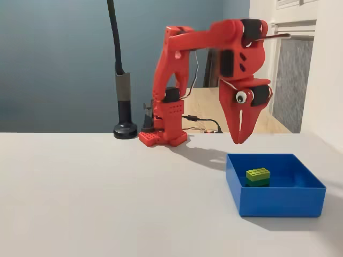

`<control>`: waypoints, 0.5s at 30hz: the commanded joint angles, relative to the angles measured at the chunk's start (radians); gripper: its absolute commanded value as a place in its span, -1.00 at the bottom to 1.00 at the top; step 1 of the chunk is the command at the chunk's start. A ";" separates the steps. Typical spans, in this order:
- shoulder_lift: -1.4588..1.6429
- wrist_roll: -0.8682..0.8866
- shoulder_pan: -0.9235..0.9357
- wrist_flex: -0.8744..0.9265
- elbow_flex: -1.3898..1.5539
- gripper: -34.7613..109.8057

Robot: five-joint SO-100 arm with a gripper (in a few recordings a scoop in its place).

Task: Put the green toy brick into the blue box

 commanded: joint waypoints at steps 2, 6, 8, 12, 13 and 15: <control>0.218 -0.009 0.054 0.017 -0.011 -0.52; 0.302 -0.014 0.133 0.012 0.091 -0.52; 0.342 -0.009 0.181 -0.002 0.149 -0.52; 0.417 0.002 0.285 -0.095 0.278 -0.52; 0.434 0.002 0.311 -0.126 0.311 -0.52; 0.471 0.000 0.364 -0.192 0.380 -0.52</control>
